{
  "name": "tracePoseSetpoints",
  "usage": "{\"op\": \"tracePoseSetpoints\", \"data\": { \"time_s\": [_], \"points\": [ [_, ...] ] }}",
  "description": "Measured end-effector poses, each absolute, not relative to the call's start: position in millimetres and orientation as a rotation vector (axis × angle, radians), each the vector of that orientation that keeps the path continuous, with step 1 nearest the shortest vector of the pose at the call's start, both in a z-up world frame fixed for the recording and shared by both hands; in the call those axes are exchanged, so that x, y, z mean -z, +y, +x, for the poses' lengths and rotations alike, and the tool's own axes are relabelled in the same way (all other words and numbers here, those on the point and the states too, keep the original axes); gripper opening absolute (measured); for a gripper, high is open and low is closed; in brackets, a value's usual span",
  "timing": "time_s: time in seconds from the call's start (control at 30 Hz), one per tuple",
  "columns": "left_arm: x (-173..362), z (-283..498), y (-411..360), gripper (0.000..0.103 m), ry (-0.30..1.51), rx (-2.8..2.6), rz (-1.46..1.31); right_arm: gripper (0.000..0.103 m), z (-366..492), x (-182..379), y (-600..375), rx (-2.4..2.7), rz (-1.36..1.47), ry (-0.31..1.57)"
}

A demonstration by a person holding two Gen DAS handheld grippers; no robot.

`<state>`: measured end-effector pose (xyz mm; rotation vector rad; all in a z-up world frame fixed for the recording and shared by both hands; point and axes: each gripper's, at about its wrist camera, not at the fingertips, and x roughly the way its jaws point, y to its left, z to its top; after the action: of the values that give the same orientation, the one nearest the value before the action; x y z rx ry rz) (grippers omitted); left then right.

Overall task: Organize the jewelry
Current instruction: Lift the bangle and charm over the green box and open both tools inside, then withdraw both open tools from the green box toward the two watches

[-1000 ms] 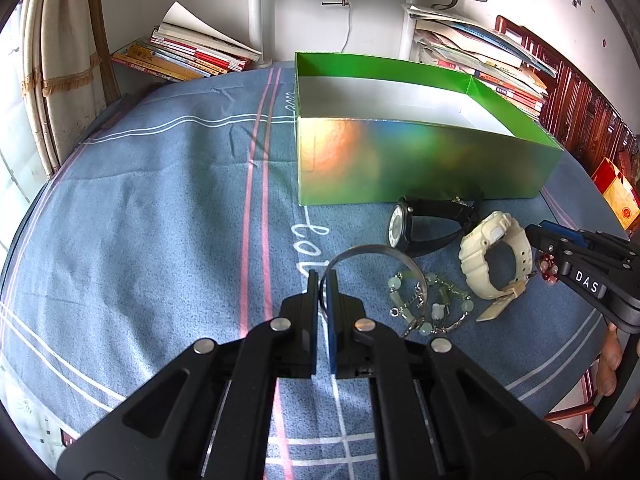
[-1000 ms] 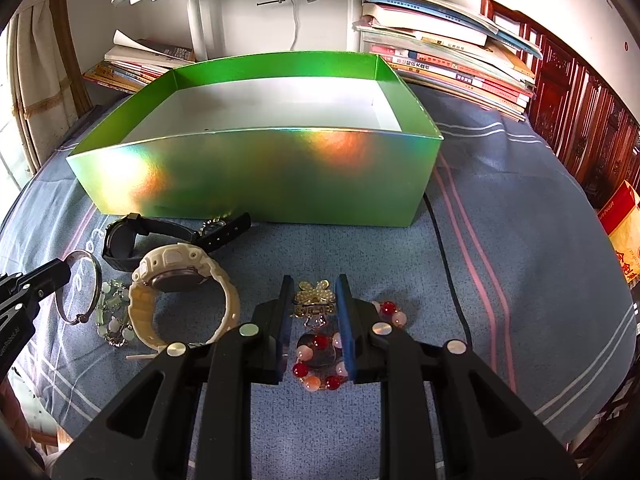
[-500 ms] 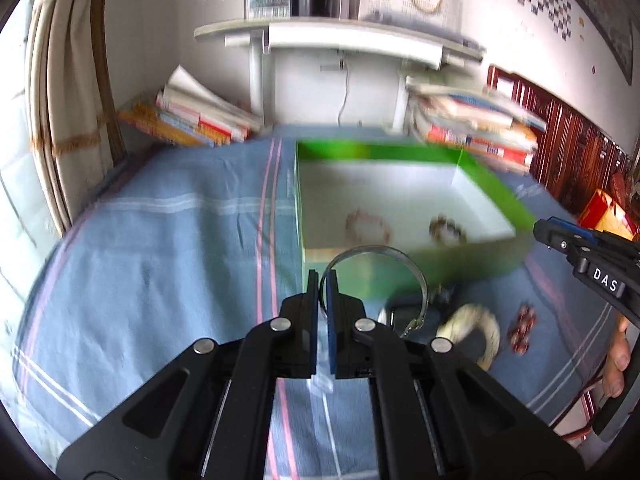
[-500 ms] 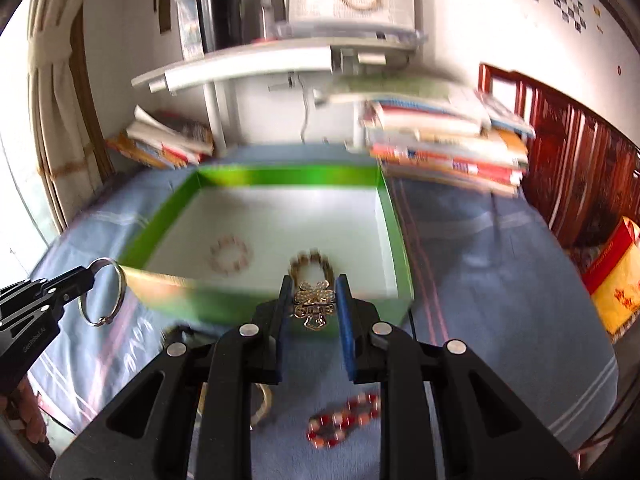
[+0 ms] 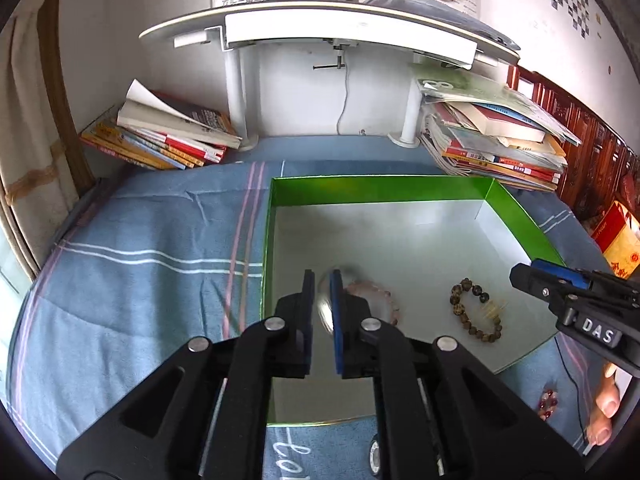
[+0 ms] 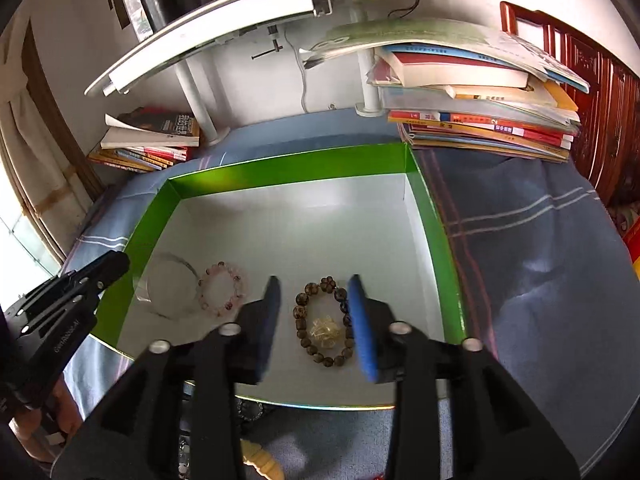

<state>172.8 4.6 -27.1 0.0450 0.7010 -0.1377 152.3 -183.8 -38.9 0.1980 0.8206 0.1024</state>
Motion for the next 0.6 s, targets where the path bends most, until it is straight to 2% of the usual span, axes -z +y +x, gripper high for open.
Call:
{"op": "tracePoseSetpoints", "data": {
  "time_s": [0.07, 0.2, 0.27, 0.4, 0.6],
  "points": [
    [24, 165, 5, 0.028, 0.677, 0.131, 0.061, 0.039, 142, 31, -187, -0.098, 0.193, 0.799],
    [15, 134, 11, 0.036, 0.636, 0.110, 0.095, 0.039, 106, 19, -199, -0.072, 0.179, 0.743],
    [13, 114, 18, 0.044, 0.632, 0.101, 0.090, 0.039, 86, 20, -205, -0.066, 0.171, 0.734],
    [23, 76, 32, 0.047, 0.669, 0.140, 0.092, 0.039, 55, 37, -204, -0.049, 0.129, 0.764],
    [52, 68, 27, 0.047, 0.777, 0.203, 0.085, 0.039, 46, 71, -180, -0.124, 0.095, 0.875]
  ]
}}
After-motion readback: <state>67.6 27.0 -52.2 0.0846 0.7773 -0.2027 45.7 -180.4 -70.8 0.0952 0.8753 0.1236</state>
